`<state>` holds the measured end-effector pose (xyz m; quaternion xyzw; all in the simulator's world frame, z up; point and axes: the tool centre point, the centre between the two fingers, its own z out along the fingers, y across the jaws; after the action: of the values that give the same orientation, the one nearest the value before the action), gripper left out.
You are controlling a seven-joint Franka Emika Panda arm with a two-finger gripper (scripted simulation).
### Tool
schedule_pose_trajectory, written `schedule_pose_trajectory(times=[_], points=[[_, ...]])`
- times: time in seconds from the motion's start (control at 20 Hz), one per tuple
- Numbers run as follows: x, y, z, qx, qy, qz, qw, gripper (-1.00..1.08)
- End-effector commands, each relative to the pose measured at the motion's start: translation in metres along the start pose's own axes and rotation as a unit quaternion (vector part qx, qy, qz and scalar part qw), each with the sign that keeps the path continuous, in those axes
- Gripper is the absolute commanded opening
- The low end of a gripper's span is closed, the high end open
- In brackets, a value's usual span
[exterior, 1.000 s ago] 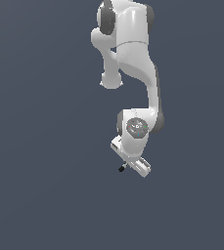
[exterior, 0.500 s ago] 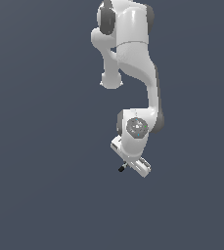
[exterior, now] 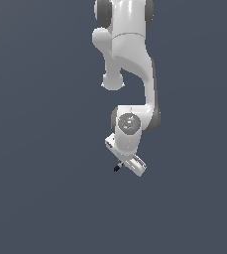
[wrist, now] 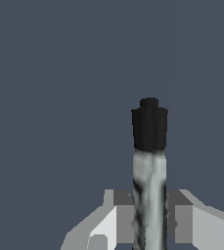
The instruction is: Pick up the object and move it to a goal position.
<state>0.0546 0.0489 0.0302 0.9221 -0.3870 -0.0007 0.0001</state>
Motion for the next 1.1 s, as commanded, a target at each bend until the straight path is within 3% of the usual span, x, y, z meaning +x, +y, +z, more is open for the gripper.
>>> schedule_pose_trajectory(times=[0.0, 1.05], points=[[0.01, 0.015, -0.012, 0.001, 0.0, 0.001, 1.0, -1.0], [0.124, 0.197, -0.152, 0.001, 0.0, 0.001, 1.0, -1.0]])
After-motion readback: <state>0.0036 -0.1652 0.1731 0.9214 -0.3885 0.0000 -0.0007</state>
